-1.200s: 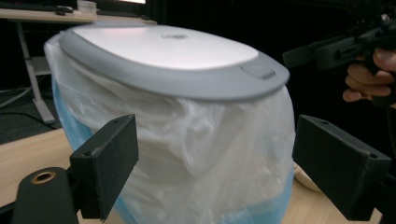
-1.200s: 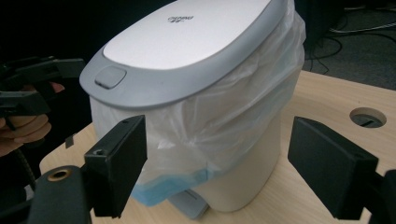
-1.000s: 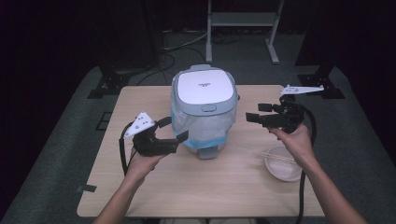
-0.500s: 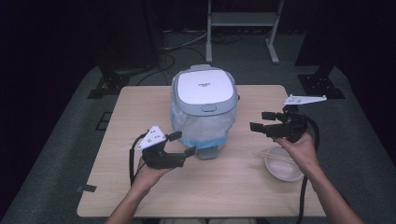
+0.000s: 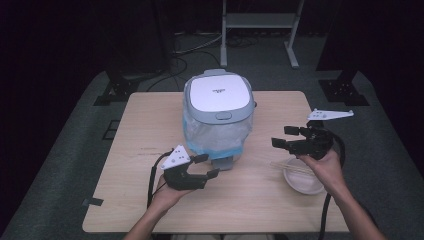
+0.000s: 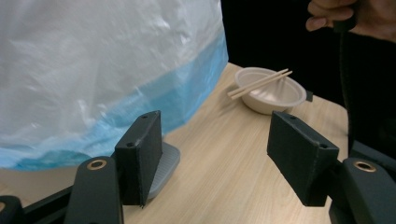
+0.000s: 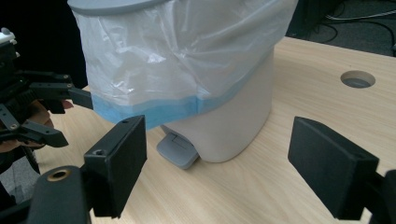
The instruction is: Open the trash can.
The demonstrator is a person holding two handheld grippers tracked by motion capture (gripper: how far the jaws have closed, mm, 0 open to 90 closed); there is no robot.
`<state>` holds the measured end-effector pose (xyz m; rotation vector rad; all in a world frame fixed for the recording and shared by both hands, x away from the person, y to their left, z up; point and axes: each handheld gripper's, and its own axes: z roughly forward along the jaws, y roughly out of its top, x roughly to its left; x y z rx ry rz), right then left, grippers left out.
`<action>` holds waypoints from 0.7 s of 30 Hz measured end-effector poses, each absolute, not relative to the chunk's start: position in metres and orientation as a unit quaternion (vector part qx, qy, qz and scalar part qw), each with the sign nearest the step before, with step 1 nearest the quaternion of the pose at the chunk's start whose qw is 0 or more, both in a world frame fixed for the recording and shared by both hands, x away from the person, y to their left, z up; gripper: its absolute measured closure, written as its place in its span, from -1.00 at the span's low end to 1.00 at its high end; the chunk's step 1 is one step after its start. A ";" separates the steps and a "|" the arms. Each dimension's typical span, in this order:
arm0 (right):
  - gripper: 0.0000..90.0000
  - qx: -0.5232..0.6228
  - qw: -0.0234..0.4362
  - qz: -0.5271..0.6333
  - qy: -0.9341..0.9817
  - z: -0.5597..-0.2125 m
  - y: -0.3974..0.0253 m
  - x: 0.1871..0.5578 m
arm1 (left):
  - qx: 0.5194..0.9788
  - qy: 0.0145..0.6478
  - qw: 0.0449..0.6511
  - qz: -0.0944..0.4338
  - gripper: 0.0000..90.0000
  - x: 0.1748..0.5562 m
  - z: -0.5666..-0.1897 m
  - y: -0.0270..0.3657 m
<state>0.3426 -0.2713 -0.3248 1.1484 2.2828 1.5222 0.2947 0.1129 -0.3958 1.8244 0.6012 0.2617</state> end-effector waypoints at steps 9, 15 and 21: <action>-0.60 0.388 0.082 0.506 0.766 -0.331 -0.277 0.340 | 0.786 0.255 0.553 0.111 -0.06 0.301 -0.410 0.106; -0.60 0.390 0.081 0.501 0.769 -0.338 -0.280 0.338 | 0.797 0.256 0.537 0.109 0.09 0.310 -0.422 0.095; -0.60 0.390 0.081 0.502 0.767 -0.341 -0.284 0.337 | 0.804 0.265 0.520 0.112 0.11 0.322 -0.433 0.086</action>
